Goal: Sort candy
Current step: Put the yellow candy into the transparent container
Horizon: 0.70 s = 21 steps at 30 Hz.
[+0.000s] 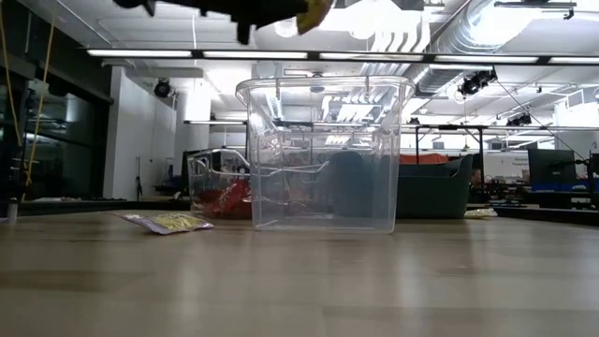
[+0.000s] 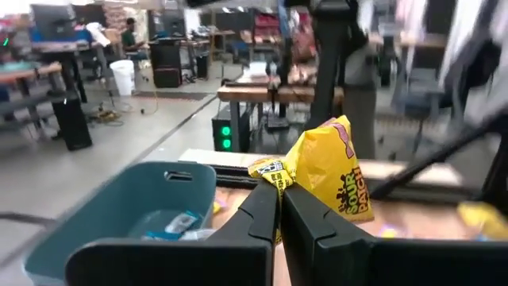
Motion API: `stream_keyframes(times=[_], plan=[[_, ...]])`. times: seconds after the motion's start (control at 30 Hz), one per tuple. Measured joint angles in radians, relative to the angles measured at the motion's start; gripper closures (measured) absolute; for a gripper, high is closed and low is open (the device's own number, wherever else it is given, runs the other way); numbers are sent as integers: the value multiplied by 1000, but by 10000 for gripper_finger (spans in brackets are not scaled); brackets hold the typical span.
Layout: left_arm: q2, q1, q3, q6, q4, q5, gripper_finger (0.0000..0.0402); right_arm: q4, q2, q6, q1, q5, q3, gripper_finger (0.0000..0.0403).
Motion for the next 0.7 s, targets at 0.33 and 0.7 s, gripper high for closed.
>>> stream_keyframes(times=[0.33, 0.7], plan=[[135, -8, 223, 286, -368, 20, 401, -27, -18, 0, 0, 27, 0, 114], [177, -21, 239, 383, -399, -6, 320, -62, -65, -9, 0, 34, 0, 114]])
